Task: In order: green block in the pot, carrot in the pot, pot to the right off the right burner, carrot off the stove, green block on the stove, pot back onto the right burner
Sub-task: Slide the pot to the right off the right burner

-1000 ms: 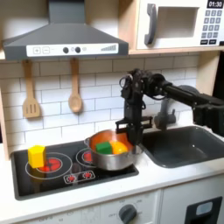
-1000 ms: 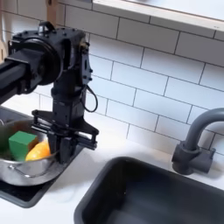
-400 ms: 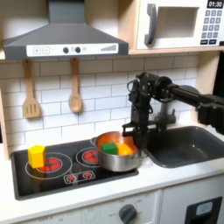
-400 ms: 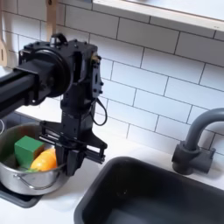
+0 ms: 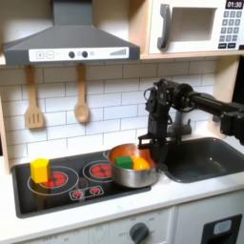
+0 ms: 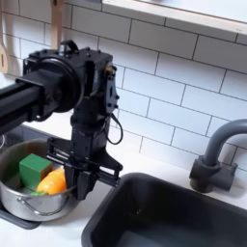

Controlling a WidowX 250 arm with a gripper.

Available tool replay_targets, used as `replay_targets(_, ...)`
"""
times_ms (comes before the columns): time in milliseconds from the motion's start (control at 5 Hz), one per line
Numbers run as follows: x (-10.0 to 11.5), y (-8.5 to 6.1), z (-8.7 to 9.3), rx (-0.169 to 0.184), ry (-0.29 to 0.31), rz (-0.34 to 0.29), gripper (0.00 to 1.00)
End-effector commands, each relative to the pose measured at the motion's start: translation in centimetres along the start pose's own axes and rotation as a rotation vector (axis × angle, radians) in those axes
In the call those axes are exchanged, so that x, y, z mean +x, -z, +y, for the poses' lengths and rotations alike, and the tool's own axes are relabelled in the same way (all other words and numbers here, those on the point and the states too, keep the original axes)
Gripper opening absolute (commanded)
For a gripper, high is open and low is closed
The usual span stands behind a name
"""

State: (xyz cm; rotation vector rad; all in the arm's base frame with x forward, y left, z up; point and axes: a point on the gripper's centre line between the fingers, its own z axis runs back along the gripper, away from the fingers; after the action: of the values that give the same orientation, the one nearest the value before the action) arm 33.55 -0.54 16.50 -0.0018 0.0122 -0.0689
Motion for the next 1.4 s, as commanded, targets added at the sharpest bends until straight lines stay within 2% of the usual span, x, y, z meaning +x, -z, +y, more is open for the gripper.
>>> replay_targets(0,0.0,0.0,-0.4,0.005,0.004,-0.002,0.0)
replay_targets(200,0.2,-0.2,-0.6,0.006,0.008,0.001,1.0)
replay_targets(600,0.0,-1.2,-0.6,-0.003,0.001,-0.008,1.0)
replay_targets(1000,0.6,-3.3,-0.6,-0.001,0.006,-0.038,1.0)
replay_targets(1200,0.3,-5.0,0.7,0.006,-0.021,-0.077,1.0)
